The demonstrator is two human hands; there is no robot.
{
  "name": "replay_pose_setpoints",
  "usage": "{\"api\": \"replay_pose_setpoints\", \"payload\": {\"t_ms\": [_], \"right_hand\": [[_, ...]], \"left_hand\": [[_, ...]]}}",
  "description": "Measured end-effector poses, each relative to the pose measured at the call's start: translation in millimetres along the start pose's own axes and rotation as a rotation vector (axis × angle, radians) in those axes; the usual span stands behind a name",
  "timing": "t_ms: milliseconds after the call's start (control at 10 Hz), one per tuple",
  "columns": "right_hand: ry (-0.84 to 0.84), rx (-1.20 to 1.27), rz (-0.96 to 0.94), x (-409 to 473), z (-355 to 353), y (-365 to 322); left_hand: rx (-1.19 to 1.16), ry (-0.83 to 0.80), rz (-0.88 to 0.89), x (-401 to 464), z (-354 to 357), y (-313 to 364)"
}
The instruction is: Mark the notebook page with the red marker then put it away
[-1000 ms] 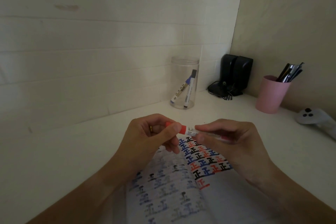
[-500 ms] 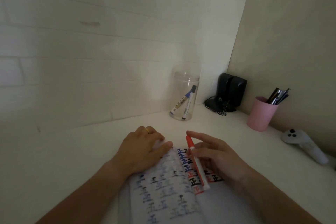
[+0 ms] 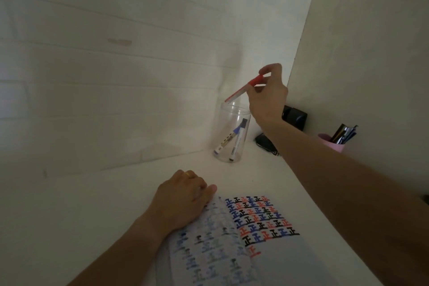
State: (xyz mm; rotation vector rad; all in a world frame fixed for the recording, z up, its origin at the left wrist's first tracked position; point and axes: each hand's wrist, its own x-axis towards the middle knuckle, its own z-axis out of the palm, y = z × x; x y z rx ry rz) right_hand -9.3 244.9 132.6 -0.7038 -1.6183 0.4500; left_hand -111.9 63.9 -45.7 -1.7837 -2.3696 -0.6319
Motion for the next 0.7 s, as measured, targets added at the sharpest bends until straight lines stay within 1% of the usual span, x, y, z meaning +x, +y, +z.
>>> {"api": "replay_pose_setpoints", "payload": {"t_ms": [200,300,500,600,700], "right_hand": [[-0.16,-0.355,0.026,6.4,26.3,30.8],[-0.229,-0.455,0.034,6.8,35.1,39.0],[-0.253,-0.474,0.0,2.4,34.1,38.6],[-0.247,-0.434,-0.067,-8.5,14.8,24.9],[-0.27,-0.396,-0.131,-42.3,-10.8,19.8]], "left_hand": [[0.02,0.037,0.012,4.4,2.8,-0.5],[0.034,0.051,0.015,4.6,4.4,-0.7],[0.038,0.045,0.018,5.5,4.6,-2.0],[0.022,0.032,0.017,5.8,0.4,-1.3],[-0.033,-0.011,-0.012,3.8,-3.5,-2.4]]}}
